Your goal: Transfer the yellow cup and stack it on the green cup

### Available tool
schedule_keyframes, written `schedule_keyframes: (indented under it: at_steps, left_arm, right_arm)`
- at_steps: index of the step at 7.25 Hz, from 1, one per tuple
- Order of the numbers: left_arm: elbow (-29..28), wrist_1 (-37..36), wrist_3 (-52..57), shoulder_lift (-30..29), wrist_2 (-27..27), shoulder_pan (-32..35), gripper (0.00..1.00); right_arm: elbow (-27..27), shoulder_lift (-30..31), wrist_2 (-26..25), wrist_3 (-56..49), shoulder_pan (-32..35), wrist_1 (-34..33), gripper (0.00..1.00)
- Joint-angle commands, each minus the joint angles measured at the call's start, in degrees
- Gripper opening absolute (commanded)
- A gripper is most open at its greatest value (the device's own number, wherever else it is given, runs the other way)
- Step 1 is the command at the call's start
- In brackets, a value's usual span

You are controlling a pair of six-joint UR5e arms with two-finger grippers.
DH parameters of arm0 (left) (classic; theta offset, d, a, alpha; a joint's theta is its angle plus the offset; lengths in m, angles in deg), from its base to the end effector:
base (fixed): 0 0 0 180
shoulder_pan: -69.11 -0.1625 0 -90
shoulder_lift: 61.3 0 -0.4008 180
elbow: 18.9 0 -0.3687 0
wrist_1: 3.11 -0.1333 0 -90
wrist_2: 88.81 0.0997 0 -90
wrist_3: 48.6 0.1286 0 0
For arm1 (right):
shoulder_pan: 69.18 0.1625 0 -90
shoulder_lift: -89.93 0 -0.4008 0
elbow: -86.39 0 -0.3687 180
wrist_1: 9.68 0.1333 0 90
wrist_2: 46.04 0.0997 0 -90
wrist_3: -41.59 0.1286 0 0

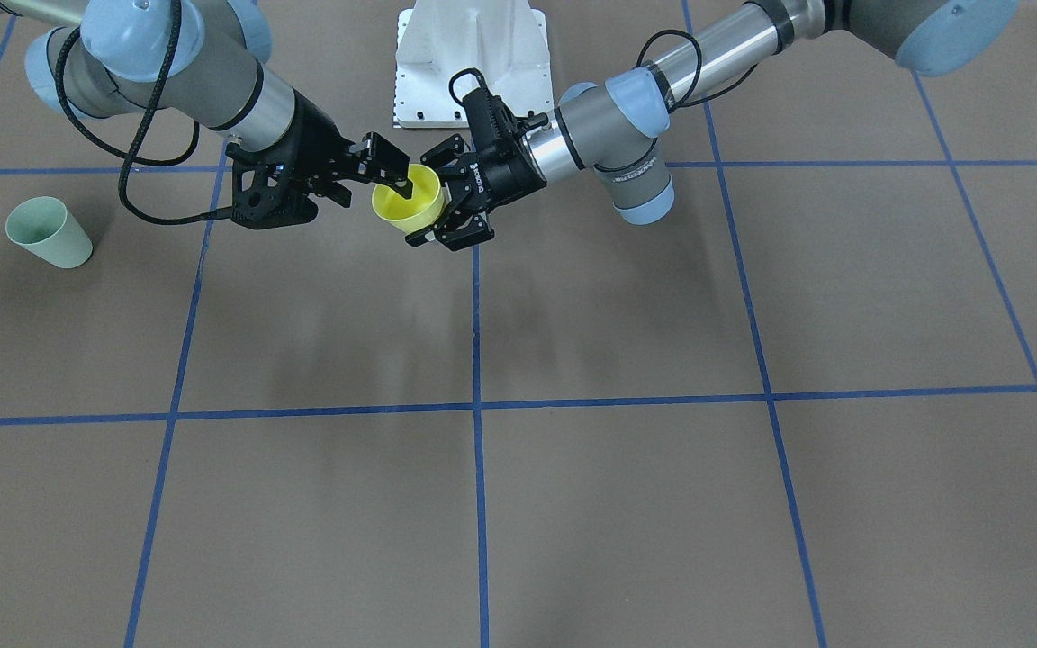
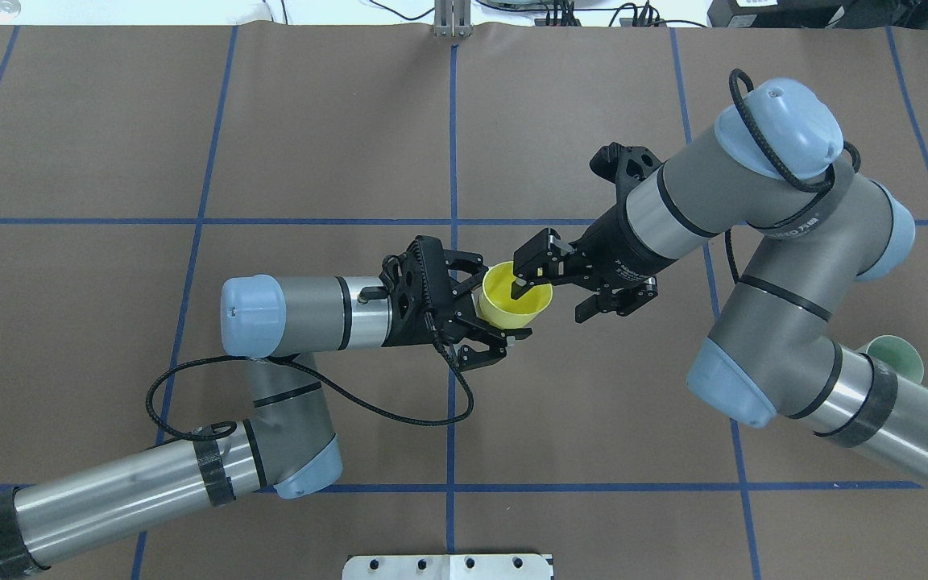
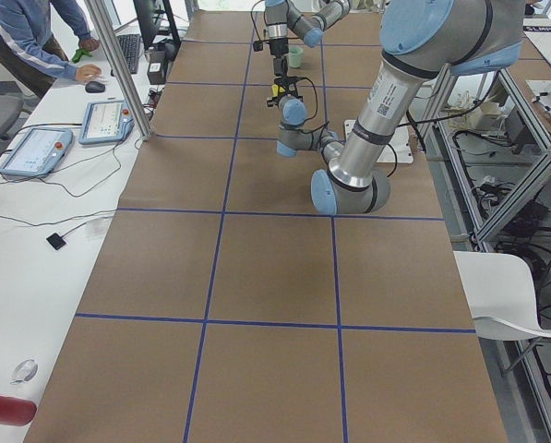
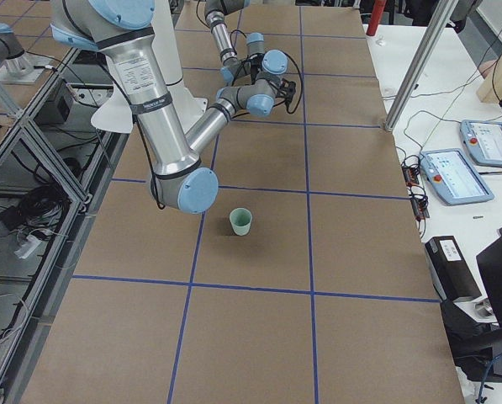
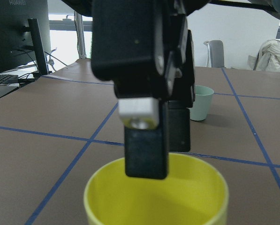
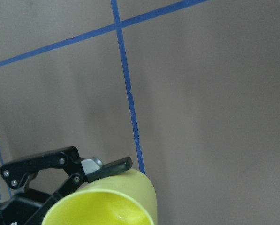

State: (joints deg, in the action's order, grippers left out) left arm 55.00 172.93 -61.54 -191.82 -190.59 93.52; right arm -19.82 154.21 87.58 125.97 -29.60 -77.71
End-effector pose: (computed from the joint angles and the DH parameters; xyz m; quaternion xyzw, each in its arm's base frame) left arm 0.5743 -0.3782 0.1773 0.5956 0.5625 0.3271 0.4711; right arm -0.4153 -0.4012 0.2286 -0.1022 -0.5747 0.0420 0.8108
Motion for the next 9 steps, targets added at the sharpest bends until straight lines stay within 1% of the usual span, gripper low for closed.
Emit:
schedule_keyframes:
  at_steps: [1,3,4,5,6,8,9]
  left_arm:
    - [0.0,0.0,-0.1,-0.1,0.0,-0.1,0.00]
    - [0.0,0.0,-0.1,-0.2,0.0,-0.1,0.00]
    - [0.0,0.0,-0.1,-0.2,0.0,-0.1,0.00]
    - [0.0,0.0,0.0,-0.2,0.0,-0.1,0.00]
    - [0.0,0.0,0.0,-0.2,0.0,-0.1,0.00]
    - [0.5,0.0,0.0,-0.2,0.0,-0.1,0.00]
    - [0.5,0.0,0.3,-0.1,0.1,-0.1,0.14]
  right_arm:
    - [0.0,0.0,0.1,0.5,-0.3,0.0,0.66]
    - [-0.2,0.0,0.1,1.1,-0.6,0.1,0.53]
    - [-0.2,-0.1,0.1,1.4,-0.6,0.0,0.34]
    - [-0.3,-0.1,0.1,1.4,-0.6,0.1,0.12]
    - [-0.3,-0.1,0.2,1.3,-0.6,0.1,0.00]
    - [-0.1,0.1,0.1,1.4,-0.7,1.1,0.00]
    - [0.0,0.1,0.1,1.4,-0.6,1.2,0.00]
